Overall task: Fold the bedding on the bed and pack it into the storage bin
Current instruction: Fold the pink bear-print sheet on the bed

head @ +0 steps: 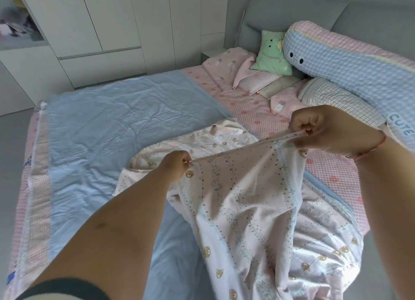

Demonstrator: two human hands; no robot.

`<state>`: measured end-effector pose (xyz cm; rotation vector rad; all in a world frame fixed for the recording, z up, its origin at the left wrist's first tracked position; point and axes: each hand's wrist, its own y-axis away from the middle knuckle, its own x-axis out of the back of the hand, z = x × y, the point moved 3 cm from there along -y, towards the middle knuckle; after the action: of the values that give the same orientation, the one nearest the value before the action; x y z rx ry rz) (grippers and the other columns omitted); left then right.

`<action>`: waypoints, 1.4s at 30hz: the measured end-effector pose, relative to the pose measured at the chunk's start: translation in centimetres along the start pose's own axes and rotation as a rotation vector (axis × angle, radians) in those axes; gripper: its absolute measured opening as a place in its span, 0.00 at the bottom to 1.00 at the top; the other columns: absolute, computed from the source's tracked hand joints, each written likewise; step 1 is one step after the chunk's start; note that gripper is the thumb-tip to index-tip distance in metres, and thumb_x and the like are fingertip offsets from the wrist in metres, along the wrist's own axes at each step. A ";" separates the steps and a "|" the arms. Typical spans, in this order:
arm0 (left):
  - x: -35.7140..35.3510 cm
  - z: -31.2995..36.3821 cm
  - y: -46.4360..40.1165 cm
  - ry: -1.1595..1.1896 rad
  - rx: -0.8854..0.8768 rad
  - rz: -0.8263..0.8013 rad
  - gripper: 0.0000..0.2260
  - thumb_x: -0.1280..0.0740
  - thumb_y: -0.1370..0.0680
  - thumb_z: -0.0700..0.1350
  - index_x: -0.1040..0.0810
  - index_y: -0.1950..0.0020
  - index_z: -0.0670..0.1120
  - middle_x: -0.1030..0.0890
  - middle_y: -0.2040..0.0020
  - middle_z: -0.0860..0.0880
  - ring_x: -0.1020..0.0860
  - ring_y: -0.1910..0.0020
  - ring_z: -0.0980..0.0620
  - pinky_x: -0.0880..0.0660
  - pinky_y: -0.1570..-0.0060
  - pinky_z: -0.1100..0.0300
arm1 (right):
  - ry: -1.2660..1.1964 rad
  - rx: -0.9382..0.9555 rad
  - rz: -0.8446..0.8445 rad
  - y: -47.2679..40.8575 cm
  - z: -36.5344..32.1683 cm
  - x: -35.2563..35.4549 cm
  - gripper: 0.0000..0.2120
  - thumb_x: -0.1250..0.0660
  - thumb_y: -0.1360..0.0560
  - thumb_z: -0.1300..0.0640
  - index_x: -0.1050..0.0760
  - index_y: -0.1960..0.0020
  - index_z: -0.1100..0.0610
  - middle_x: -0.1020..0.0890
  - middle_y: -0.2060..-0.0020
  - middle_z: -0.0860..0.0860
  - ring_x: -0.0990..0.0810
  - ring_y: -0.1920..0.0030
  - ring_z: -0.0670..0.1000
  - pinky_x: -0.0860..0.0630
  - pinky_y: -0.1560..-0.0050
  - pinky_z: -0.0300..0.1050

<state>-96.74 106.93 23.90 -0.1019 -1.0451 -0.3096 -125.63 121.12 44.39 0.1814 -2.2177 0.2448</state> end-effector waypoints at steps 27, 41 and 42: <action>-4.9 1.3 -3.6 -0.016 -0.005 -0.439 0.05 0.41 0.18 0.46 0.27 0.44 0.51 0.23 0.48 0.50 0.24 0.52 0.48 0.28 0.54 0.55 | -0.114 -0.140 0.031 1.1 5.5 0.2 0.17 0.20 0.41 0.49 0.25 0.63 0.54 0.20 0.69 0.59 0.25 0.69 0.51 0.29 0.62 0.47; -5.1 -3.0 0.6 0.039 0.051 -0.341 0.10 0.39 0.18 0.45 0.32 0.59 0.51 0.29 0.64 0.50 0.32 0.69 0.55 0.35 0.70 0.63 | -0.043 -0.200 0.110 0.0 6.6 -0.3 0.09 0.25 0.34 0.67 0.26 0.62 0.60 0.20 0.73 0.53 0.26 0.72 0.46 0.30 0.63 0.41; -4.8 -3.1 0.7 0.057 0.049 -0.289 0.10 0.39 0.18 0.44 0.32 0.59 0.51 0.29 0.65 0.50 0.32 0.69 0.54 0.36 0.71 0.63 | -0.040 -0.211 0.125 -0.1 6.7 -0.4 0.10 0.25 0.34 0.67 0.26 0.62 0.60 0.20 0.73 0.52 0.25 0.71 0.48 0.30 0.61 0.44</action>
<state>-96.18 107.87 18.24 0.1032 -1.0103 -0.5455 -130.50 119.38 40.09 -0.0681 -2.2794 0.0749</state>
